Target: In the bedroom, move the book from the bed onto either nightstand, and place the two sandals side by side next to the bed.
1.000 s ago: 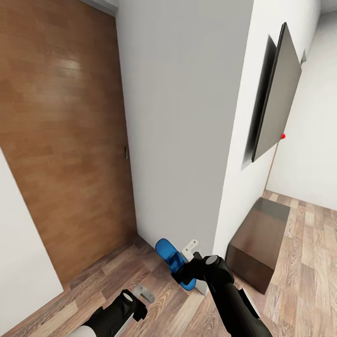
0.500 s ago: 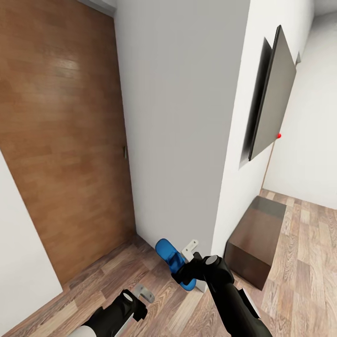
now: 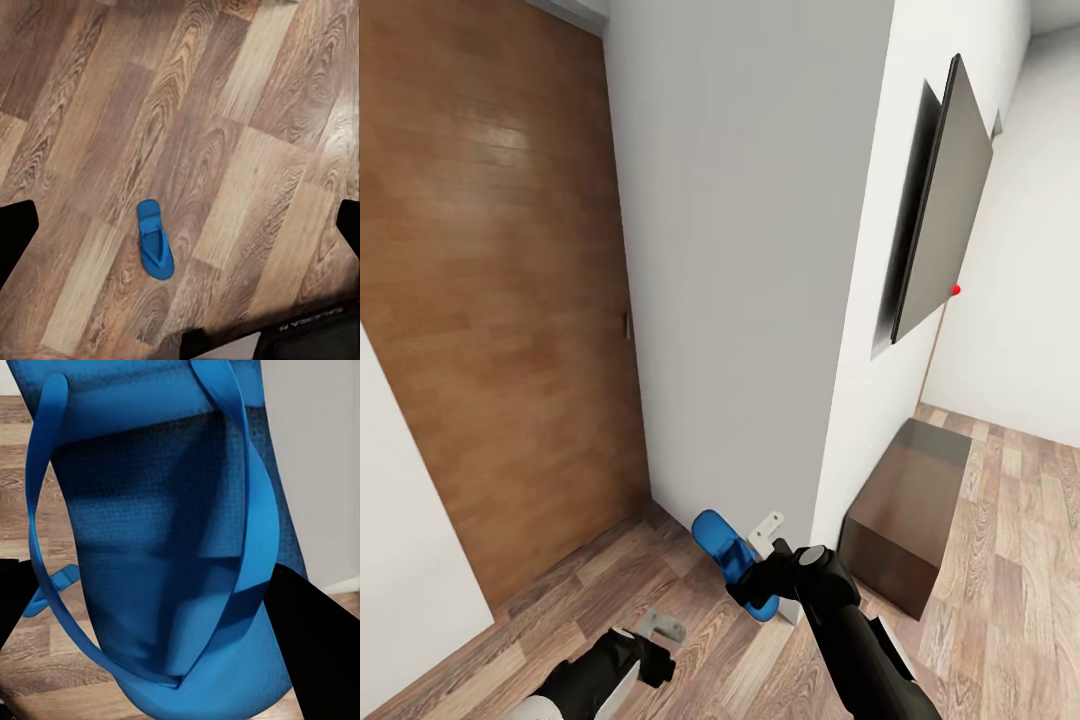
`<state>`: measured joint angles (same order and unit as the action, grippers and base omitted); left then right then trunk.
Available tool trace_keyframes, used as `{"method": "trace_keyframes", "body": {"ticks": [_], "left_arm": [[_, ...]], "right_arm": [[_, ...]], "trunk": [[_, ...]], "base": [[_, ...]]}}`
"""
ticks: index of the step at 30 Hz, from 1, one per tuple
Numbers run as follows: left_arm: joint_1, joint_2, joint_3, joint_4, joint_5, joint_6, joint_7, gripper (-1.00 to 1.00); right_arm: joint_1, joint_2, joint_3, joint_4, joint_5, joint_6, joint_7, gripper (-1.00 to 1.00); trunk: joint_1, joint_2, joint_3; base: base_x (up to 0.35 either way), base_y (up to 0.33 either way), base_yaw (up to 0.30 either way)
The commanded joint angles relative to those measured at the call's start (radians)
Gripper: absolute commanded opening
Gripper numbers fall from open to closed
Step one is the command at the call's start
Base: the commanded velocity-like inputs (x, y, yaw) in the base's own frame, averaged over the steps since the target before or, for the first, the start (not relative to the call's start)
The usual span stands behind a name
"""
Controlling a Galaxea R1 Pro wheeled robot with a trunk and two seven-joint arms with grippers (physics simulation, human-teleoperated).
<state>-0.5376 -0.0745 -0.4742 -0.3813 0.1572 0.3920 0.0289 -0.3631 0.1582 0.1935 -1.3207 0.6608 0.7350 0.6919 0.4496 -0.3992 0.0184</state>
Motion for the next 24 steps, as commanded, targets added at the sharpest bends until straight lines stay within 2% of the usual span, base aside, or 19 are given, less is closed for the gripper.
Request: {"method": "trace_keyframes", "body": {"ticks": [1, 3, 6, 8, 14, 15, 20, 24], "left_arm": [[-0.001, 0.003, 0.006, 0.004, 0.037, 0.004, 0.003, 1.0], [-0.001, 0.007, 0.039, 0.025, 0.091, 0.0, 0.004, 1.0], [-0.001, 0.01, 0.058, 0.044, 0.119, -0.017, 0.005, 1.0], [0.0, 0.011, 0.067, 0.063, 0.132, -0.044, 0.006, 1.0], [0.001, 0.011, 0.075, 0.083, 0.145, -0.069, 0.009, 1.0], [0.002, 0.011, 0.076, 0.085, 0.147, -0.072, 0.011, 1.0], [0.004, 0.012, 0.078, 0.088, 0.15, -0.076, 0.04, 1.0], [0.005, 0.012, 0.078, 0.088, 0.152, -0.078, 0.056, 1.0]], "right_arm": [[0.0, 0.001, 0.0, -0.003, 0.01, 0.003, 0.009, -1.0], [0.0, 0.003, 0.0, -0.009, 0.01, 0.004, 0.009, -1.0], [0.0, 0.007, 0.001, -0.036, 0.009, 0.006, 0.009, -1.0], [0.0, 0.009, 0.002, -0.088, -0.003, 0.024, 0.01, -1.0], [0.0, 0.006, 0.017, -0.155, -0.056, 0.152, 0.01, -1.0], [0.0, 0.004, 0.04, -0.163, -0.064, 0.18, 0.01, -1.0], [0.0, 0.002, 0.114, -0.174, -0.075, 0.223, 0.009, -1.0], [0.0, 0.002, 0.133, -0.176, -0.078, 0.233, 0.009, -1.0]], "trunk": [[0.0, -0.001, 0.0], [0.0, -0.001, 0.0], [0.0, -0.001, 0.0], [0.0, -0.001, 0.0], [0.0, -0.001, 0.0], [0.0, -0.001, 0.0], [0.0, -0.001, 0.0], [0.0, -0.001, 0.0]], "base": [[0.0, 0.0, 0.0], [0.0, 0.0, 0.0], [0.0, 0.0, 0.0], [0.0, 0.0, 0.0], [0.0, 0.0, 0.0], [0.0, 0.0, 0.0], [0.0, 0.0, 0.0], [0.0, 0.0, 0.0]]}}
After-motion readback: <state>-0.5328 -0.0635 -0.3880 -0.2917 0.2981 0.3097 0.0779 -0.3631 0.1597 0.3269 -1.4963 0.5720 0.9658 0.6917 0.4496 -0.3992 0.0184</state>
